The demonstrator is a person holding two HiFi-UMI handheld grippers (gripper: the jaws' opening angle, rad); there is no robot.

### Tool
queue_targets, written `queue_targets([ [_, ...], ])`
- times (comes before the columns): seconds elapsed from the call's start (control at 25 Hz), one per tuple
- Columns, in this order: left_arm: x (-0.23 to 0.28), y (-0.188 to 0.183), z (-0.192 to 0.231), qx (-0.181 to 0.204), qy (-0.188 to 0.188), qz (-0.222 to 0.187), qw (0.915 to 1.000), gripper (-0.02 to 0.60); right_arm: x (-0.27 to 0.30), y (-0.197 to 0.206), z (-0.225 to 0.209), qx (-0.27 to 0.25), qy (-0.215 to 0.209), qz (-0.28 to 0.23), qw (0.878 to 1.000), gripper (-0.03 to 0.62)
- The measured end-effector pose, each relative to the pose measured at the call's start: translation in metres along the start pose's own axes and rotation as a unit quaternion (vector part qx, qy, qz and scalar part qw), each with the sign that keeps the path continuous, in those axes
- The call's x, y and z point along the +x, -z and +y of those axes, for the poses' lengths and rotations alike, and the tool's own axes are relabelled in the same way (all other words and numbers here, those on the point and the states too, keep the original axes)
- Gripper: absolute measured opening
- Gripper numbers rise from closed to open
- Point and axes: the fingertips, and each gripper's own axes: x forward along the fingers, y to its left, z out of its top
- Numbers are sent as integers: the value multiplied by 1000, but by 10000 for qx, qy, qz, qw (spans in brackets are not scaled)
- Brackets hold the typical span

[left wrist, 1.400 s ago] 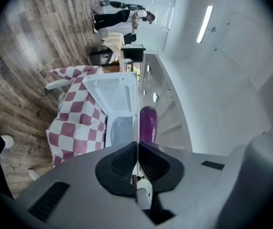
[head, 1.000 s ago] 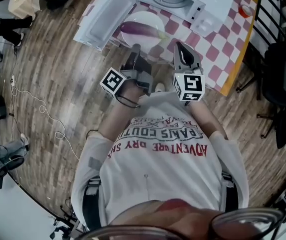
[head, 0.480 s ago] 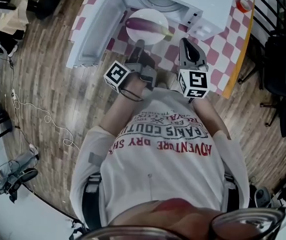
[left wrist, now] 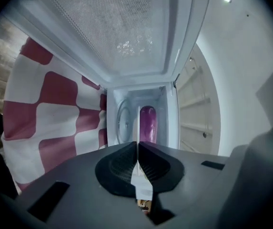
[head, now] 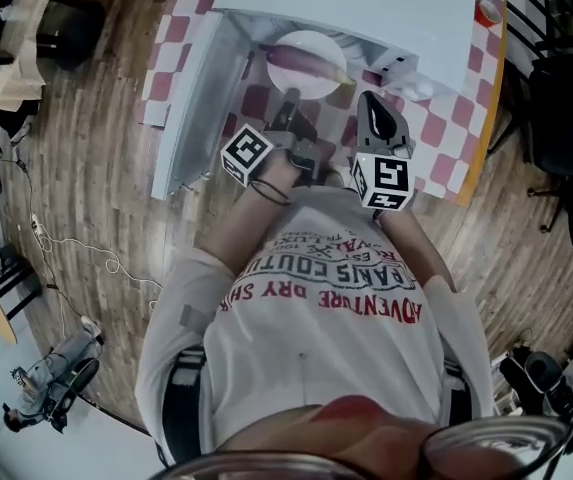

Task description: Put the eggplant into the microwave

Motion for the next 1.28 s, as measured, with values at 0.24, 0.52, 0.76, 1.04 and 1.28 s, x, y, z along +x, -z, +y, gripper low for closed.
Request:
queue_targets([
  [0.24,40,-10,17,109,-44,258,9996,32,26,14,-6,109,300,190,9993,26],
  [0.52,78,-24,43,256,-248,370,9987,32,44,29,-6,126,410,392,9983,26],
  [0.76,96,-30,53,272,-304,348,9986,32,50,34,-11,174,489,443,9977,26],
  [1.04,111,-29,55,359,-340,356,9981,32,54,40,-13,272,577,487,9968,26],
  [1.28,125,-32,58,419,-393,295,9979,32,57,39,-15,307,613,454,9966,26],
])
